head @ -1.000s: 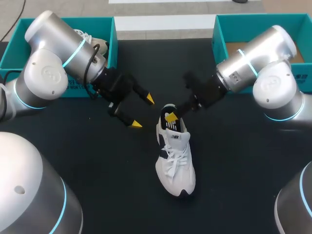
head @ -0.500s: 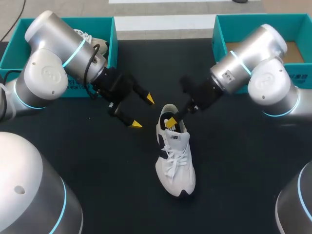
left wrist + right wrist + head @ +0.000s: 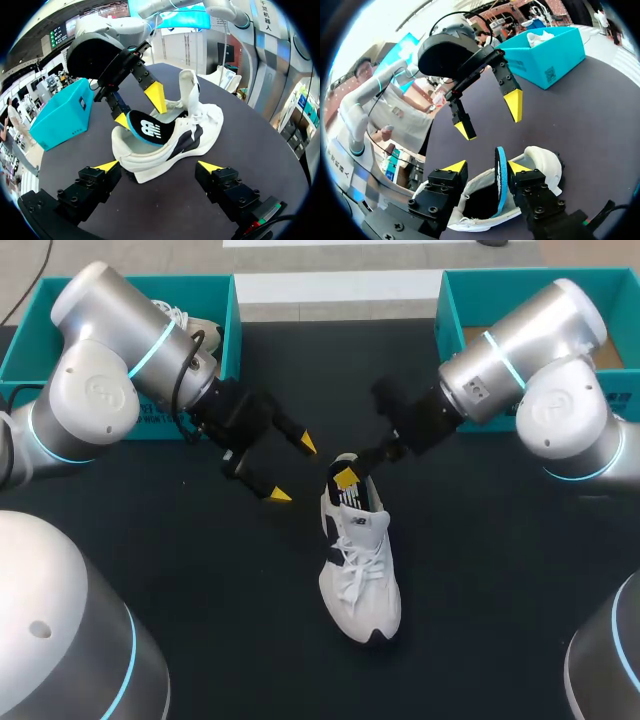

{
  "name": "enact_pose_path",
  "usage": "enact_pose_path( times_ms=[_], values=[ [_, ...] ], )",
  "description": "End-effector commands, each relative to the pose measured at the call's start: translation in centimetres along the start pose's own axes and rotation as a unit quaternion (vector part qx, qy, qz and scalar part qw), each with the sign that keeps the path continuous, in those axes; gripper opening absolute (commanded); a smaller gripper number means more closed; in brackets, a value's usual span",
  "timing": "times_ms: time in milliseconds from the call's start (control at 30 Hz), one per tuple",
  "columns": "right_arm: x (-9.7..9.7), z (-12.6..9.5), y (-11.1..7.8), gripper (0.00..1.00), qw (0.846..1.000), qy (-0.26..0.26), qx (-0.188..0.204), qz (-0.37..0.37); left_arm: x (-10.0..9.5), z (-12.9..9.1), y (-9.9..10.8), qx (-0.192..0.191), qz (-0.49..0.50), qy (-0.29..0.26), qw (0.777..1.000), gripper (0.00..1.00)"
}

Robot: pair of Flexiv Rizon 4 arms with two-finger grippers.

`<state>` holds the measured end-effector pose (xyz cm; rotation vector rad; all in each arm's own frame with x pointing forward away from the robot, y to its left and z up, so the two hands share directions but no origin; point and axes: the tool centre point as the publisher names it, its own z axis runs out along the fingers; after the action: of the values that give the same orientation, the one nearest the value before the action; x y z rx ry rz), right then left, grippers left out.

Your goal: Take the shoe out of the shoebox, open the shoe tongue, remove and reinsert the insole, then place the shoe into the shoebox

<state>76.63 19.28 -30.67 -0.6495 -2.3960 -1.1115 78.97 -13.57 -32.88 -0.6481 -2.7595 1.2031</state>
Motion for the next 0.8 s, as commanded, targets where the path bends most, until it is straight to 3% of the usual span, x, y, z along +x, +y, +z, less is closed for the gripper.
enact_pose_path(
  times_ms=[33,233,433,733,800],
  values=[
    [1.1,-0.8,0.6,0.62,1.000,-0.007,-0.015,-0.011,0.1,0.0,0.0,-0.001,0.000,0.000,1.000,1.00],
    [0.1,-1.5,2.9,0.80,0.998,-0.012,-0.050,-0.035,0.1,0.0,0.0,-0.001,0.000,0.000,1.000,1.00],
    [-1.4,-4.0,3.8,0.88,0.996,-0.048,-0.053,-0.049,0.1,0.0,0.0,-0.001,0.000,0.000,1.000,1.00],
    [-2.0,-7.8,2.7,0.82,0.988,-0.147,-0.047,-0.033,0.1,0.0,0.0,-0.001,0.000,0.000,1.000,1.00],
    [-1.9,-8.3,2.5,0.70,0.985,-0.167,-0.040,-0.026,0.1,0.0,0.0,-0.001,0.000,0.000,1.000,1.00]
  ],
)
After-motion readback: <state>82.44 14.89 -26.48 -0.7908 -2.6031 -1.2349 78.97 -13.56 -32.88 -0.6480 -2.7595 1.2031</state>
